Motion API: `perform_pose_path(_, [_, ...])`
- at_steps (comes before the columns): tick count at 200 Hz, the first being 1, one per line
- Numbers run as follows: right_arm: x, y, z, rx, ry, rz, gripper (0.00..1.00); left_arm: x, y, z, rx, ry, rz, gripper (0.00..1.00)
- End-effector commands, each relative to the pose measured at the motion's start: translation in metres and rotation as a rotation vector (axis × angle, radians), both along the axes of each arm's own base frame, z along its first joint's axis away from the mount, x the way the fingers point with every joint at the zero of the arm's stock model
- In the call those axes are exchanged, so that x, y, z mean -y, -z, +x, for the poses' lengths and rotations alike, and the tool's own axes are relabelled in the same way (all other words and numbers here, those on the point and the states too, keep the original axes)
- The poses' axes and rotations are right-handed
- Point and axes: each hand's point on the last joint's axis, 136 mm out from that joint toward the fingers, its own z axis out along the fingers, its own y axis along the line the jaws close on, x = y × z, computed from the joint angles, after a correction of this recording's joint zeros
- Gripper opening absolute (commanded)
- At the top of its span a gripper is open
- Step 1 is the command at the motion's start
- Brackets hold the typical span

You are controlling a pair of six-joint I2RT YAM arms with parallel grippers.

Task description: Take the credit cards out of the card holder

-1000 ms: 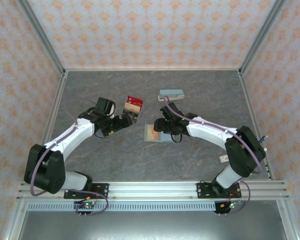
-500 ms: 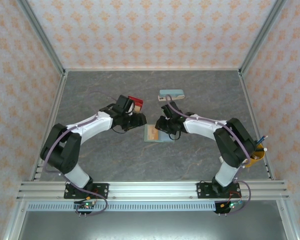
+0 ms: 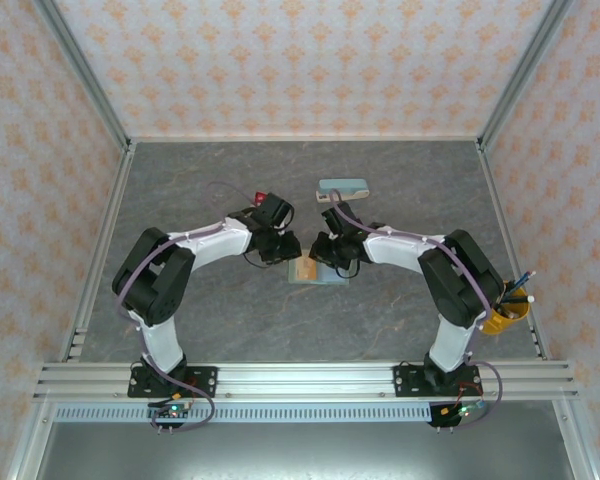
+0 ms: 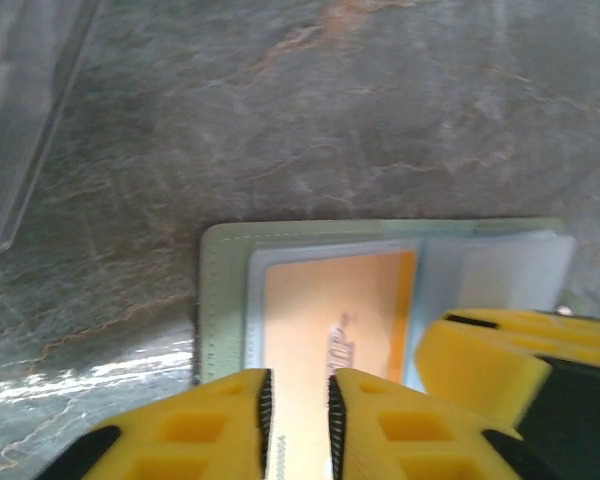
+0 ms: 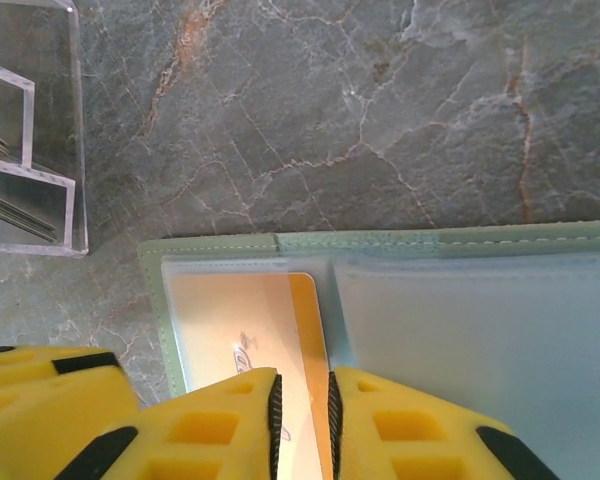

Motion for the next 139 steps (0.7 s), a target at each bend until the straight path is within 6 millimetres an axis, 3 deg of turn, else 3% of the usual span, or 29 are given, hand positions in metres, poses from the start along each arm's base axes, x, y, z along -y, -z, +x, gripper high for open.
perform_pose_path(1, [0.003,0.004,0.001,-0.019,-0.013,-0.030,0.21,-0.008,0.006,0.001,-0.022,-0.037,0.058,0.16])
perform_pose_path(91, [0.001,0.013,-0.005,-0.039,-0.044,-0.025,0.19,-0.014,0.029,-0.010,-0.084,-0.012,0.104,0.09])
perform_pose_path(139, [-0.002,0.011,-0.006,-0.034,-0.071,-0.008,0.18,-0.015,0.032,-0.012,-0.096,-0.006,0.115,0.06])
